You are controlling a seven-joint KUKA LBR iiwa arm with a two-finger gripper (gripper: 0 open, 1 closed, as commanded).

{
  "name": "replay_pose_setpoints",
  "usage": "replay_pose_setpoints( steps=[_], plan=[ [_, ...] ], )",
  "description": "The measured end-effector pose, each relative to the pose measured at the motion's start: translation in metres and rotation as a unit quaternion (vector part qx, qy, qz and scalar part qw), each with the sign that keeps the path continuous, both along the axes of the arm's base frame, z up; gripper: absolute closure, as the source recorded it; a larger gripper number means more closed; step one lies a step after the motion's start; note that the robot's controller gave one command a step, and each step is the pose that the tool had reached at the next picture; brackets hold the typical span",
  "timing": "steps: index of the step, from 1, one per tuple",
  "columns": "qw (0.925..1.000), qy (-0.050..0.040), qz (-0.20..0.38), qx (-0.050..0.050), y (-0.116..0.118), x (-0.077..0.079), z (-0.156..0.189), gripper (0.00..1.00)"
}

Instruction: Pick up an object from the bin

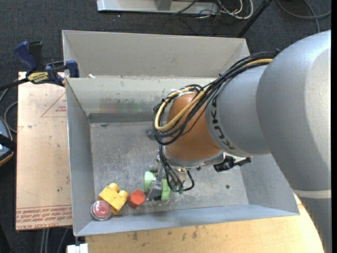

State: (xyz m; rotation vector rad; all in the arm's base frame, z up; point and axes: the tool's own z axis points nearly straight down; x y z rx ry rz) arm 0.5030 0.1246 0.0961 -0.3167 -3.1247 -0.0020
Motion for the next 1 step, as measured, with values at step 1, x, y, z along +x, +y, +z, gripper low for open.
replay_pose_setpoints(
  steps=[1],
  plan=[
    [0.9992,-0.0052,0.039,0.000,-0.0282,0.0124,0.1181,1.00]
  ],
)
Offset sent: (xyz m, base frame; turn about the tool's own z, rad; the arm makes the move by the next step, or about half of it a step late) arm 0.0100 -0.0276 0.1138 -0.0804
